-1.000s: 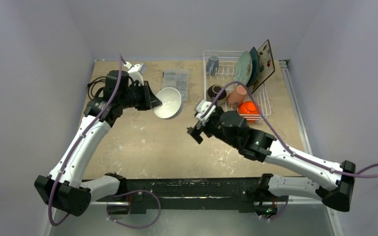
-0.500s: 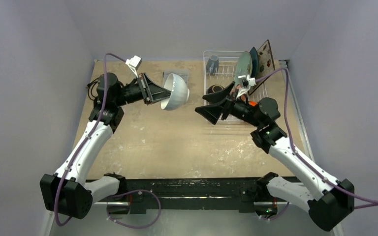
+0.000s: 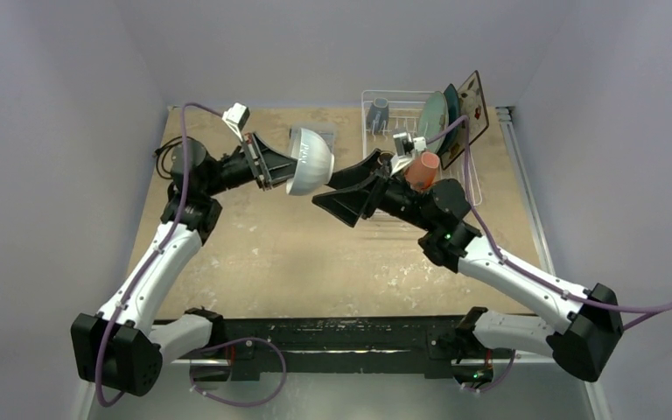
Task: Load the mixed dishes into the dish rack
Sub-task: Pick up the bowl from the dish rack.
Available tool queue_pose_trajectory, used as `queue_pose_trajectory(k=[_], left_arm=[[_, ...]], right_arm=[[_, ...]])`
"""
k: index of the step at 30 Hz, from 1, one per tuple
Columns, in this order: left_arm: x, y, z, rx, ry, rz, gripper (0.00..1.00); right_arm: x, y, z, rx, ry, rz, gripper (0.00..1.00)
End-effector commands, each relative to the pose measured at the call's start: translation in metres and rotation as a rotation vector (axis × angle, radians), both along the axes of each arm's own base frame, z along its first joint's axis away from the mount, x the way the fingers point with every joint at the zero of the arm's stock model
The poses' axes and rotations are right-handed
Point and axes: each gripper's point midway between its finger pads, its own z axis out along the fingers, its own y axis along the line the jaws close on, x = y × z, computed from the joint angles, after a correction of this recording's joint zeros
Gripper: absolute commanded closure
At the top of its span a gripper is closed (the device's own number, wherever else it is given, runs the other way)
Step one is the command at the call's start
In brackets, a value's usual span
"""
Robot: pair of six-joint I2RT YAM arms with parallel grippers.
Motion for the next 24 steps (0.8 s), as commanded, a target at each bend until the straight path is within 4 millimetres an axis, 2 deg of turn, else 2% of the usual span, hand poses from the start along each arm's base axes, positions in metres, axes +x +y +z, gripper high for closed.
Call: queue_pose_trajectory(k=[1,4,8,16,19,24], left_arm=[[0.006,0.008,0.010,0.045,-0.089,0.130,1.00],[0.013,0.013,0.005,0.092,-0.086,0.193,1.00],[0.020,0.023,-0.003,0.184,-0.097,0.278,1.00],[0.029,0.036,-0.014,0.280,-0.109,0.373,1.00],[0.030,0.033,-0.017,0.271,-0.098,0.358,1.00],[0.030,0.030,-0.019,0.257,-0.102,0.341,1.00]], right_arm=[[0.020,-0.010,0.036,0.019,-0.030,-0.283,0.01],[0.024,0.000,0.029,-0.067,-0.012,-0.367,0.01],[0.034,-0.005,0.029,-0.112,0.019,-0.485,0.01],[0.035,-0.008,0.015,-0.171,0.079,-0.536,0.01],[0.034,-0.006,0.019,-0.142,0.062,-0.527,0.01],[0.040,0.009,0.023,-0.148,0.073,-0.511,0.02]])
